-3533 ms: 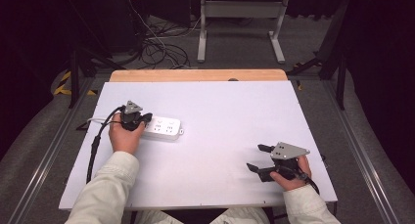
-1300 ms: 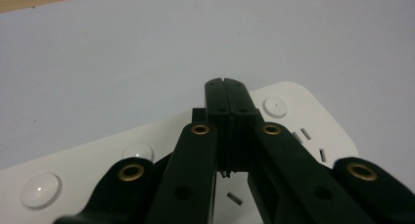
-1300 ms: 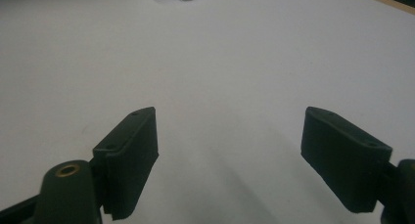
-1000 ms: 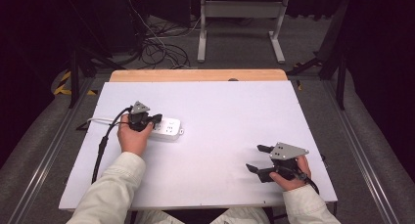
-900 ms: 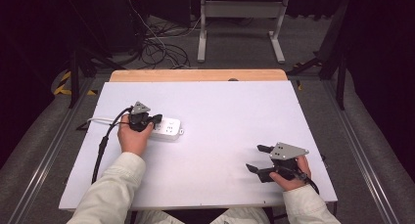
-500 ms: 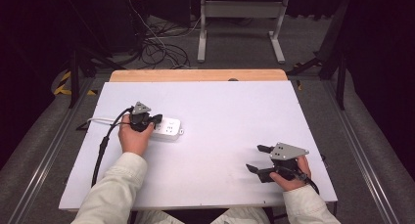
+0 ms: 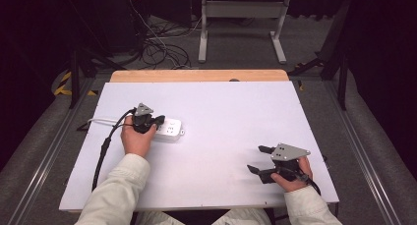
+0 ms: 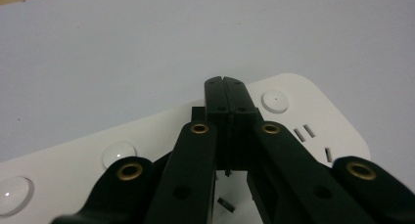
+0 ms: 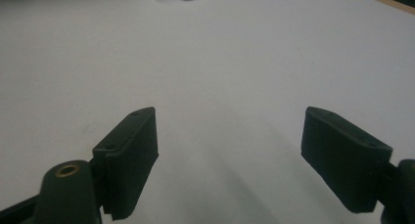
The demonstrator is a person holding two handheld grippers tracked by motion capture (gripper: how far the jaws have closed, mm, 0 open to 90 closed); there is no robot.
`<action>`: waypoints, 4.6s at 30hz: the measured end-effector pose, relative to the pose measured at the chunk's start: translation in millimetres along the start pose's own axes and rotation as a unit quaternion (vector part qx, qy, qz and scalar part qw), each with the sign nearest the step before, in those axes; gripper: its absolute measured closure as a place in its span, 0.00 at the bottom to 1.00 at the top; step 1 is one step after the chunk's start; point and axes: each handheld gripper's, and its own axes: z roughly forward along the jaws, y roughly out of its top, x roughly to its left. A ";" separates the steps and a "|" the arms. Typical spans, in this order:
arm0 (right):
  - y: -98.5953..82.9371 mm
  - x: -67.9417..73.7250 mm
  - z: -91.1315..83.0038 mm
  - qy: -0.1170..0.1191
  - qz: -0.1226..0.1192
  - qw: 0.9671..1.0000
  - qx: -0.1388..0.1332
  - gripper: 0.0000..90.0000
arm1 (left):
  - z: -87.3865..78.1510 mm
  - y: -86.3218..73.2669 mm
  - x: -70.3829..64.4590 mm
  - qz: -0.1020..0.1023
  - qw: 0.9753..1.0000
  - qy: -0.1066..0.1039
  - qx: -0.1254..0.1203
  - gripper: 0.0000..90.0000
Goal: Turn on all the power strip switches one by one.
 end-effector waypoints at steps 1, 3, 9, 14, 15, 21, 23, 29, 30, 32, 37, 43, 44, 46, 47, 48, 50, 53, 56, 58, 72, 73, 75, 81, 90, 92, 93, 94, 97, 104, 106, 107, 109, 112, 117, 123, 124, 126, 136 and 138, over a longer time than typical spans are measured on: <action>0.0 0.3 -0.2 0.000 -0.001 1.000 0.000 0.24 | -0.1 -0.1 0.8 -0.003 1.000 0.000 -0.001 1.00; -0.2 -0.2 -0.2 0.000 0.000 1.000 0.000 0.24 | -0.2 0.0 0.6 -0.002 1.000 0.002 -0.001 1.00; -0.1 -0.1 -0.5 0.001 0.000 1.000 0.000 0.24 | -0.1 -0.9 0.3 -0.002 1.000 0.011 -0.002 1.00; -0.1 0.1 0.0 0.002 -0.001 1.000 0.000 0.24 | 0.2 -3.5 -0.5 -0.013 1.000 0.011 -0.011 1.00; -0.1 0.2 0.0 0.002 -0.001 1.000 0.000 0.24 | -0.1 -3.5 -0.4 -0.015 1.000 0.011 -0.009 1.00; -0.3 0.3 0.5 0.003 -0.002 1.000 0.002 0.24 | -0.4 -2.9 -0.9 -0.008 1.000 0.017 -0.005 1.00; -0.3 0.5 0.8 0.003 -0.002 1.000 0.002 0.24 | 0.0 -2.0 -1.0 -0.004 1.000 0.019 -0.001 1.00; -0.4 1.1 0.9 0.003 -0.002 1.000 0.003 0.24 | 0.9 6.1 -7.6 0.038 0.997 0.060 0.035 1.00; -0.5 1.0 1.1 0.003 -0.002 1.000 0.003 0.24 | 1.1 6.2 -6.6 0.034 0.997 0.056 0.033 1.00; -0.4 1.2 1.0 0.004 -0.002 1.000 0.003 0.24 | -0.2 3.1 1.4 -0.001 0.999 0.031 0.018 1.00; -0.2 -0.4 0.9 0.003 0.000 1.000 0.002 0.24 | -8.0 8.8 -0.9 -0.002 1.000 0.007 -0.006 1.00; -0.2 0.2 1.2 0.003 -0.001 1.000 0.002 0.24 | -8.0 16.0 -13.0 0.005 1.000 -0.014 -0.011 1.00; -0.2 0.2 1.0 0.003 0.000 1.000 0.002 0.24 | -7.0 16.5 -14.0 0.013 1.000 -0.012 -0.009 1.00; -0.2 0.2 0.8 0.003 0.000 1.000 0.002 0.24 | -4.0 16.3 -16.9 0.012 1.000 -0.018 -0.006 1.00; -0.2 0.1 0.7 0.003 0.000 1.000 0.002 0.24 | -2.5 16.1 -18.0 0.012 1.000 -0.020 -0.005 1.00; -0.3 -0.1 0.6 0.003 0.000 1.000 0.002 0.24 | -1.2 16.1 -19.0 0.014 1.000 -0.019 -0.002 1.00; -0.2 -0.1 0.7 0.004 0.000 1.000 0.002 0.24 | 1.6 15.9 -20.9 0.018 1.000 -0.022 0.000 1.00; -0.2 -0.2 0.7 0.004 0.000 1.000 0.002 0.24 | 4.3 15.3 -22.6 0.026 0.999 -0.020 0.006 1.00; -0.2 -0.2 0.8 0.003 0.000 1.000 0.002 0.24 | 6.7 14.0 -23.4 0.029 0.999 -0.018 0.011 1.00; -0.2 0.1 0.8 0.003 0.000 1.000 0.002 0.24 | 9.4 12.8 -25.3 0.031 0.999 -0.017 0.013 1.00; -0.2 0.3 0.4 0.003 -0.003 1.000 0.002 0.24 | 12.5 11.6 -30.8 0.043 0.999 -0.006 0.012 1.00; -0.2 0.3 0.5 0.003 -0.002 1.000 0.002 0.24 | 12.5 11.5 -30.3 0.042 0.999 -0.003 0.012 1.00; -0.3 0.2 0.6 0.003 -0.002 1.000 0.002 0.24 | 12.6 11.3 -29.9 0.036 0.999 -0.008 0.015 1.00; -0.3 0.7 1.3 0.003 -0.003 1.000 0.004 0.24 | 14.2 11.6 -33.6 0.054 0.998 0.006 0.018 1.00; -0.5 1.8 1.9 0.004 -0.003 1.000 0.006 0.24 | 17.8 13.2 -36.2 0.061 0.998 0.012 0.023 1.00; -0.4 1.4 1.5 0.005 -0.004 1.000 0.005 0.24 | 17.5 12.2 -33.4 0.050 0.999 0.003 0.017 1.00; -0.5 0.8 1.2 0.003 -0.003 1.000 0.003 0.24 | 16.8 11.9 -31.0 0.048 0.999 -0.001 0.015 1.00; -0.7 0.2 0.8 0.003 0.000 1.000 0.002 0.24 | 11.3 13.1 -26.2 0.021 1.000 -0.022 0.009 1.00; -1.2 -1.7 0.5 0.002 0.001 1.000 0.004 0.24 | 4.4 14.1 -26.9 0.015 0.999 -0.029 0.000 1.00; -0.8 -0.8 1.9 0.001 0.002 1.000 0.004 0.24 | -20.1 19.8 -46.6 0.046 0.997 -0.054 -0.028 1.00; -0.8 -0.5 1.7 0.002 0.002 1.000 0.004 0.24 | -29.2 20.3 -50.4 0.048 0.996 -0.063 -0.031 1.00; -0.8 -0.3 1.4 0.001 0.002 1.000 0.004 0.24 | -32.7 20.5 -51.8 0.048 0.996 -0.067 -0.034 1.00; -0.7 0.2 0.8 0.001 0.001 1.000 0.002 0.24 | -40.7 20.4 -54.4 0.055 0.995 -0.069 -0.037 0.96; -0.7 0.5 0.5 0.000 0.001 1.000 0.002 0.24 | -53.2 19.5 -58.5 0.055 0.994 -0.080 -0.050 0.95; -0.4 0.5 0.3 0.000 0.002 1.000 0.000 0.24 | -73.6 16.5 -62.6 0.062 0.991 -0.098 -0.064 0.78; -0.5 0.7 0.8 0.001 0.002 1.000 0.001 0.24 | -95.0 5.6 -62.7 0.063 0.989 -0.105 -0.084 0.60; -0.6 0.7 0.8 0.001 0.001 1.000 0.001 0.24 | -97.9 3.1 -62.6 0.064 0.989 -0.104 -0.088 0.57; -0.5 0.7 0.6 0.001 0.001 1.000 0.002 0.23 | -103.1 -2.4 -62.7 0.067 0.988 -0.106 -0.094 0.50; -0.5 1.2 1.1 0.000 0.001 1.000 0.002 0.23 | -122.0 -39.0 -55.5 0.076 0.985 -0.115 -0.108 0.31; -0.3 1.7 0.9 0.000 0.001 1.000 0.002 0.23 | -124.8 -46.3 -53.1 0.072 0.985 -0.117 -0.107 0.28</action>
